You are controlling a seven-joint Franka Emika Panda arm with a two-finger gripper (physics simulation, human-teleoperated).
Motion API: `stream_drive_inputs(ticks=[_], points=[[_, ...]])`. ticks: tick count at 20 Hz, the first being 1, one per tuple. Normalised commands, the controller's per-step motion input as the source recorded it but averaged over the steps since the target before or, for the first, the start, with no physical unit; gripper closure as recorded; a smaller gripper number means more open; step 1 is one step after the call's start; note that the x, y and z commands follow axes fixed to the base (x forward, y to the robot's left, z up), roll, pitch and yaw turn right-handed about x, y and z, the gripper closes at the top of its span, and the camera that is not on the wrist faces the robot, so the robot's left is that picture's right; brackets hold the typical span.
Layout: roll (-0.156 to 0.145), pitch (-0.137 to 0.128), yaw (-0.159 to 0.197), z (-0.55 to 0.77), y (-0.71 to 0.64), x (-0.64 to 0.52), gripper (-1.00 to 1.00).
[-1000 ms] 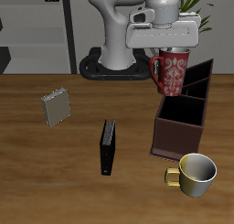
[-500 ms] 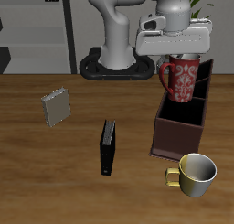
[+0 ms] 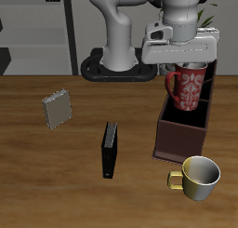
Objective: Place the red mug into the left desk caddy's right compartment
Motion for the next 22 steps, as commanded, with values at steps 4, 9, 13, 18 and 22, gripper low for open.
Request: stream_drive_inputs(ticks=[4,9,13,18,22], points=[[0.013,0.017,0.016,-0.21,0.12,0.00,1.00],[0.006,0.024,0.029,-0.28,0.08,-0.08,1.00],[-0.003,0.009,0.040,-0.24,0.02,0.01,1.00],[-0.005,0.014,0.034,-0.19,0.04,0.05,1.00],[0.001,0.031,0.076,-0.26,0.03,0.13,1.00]])
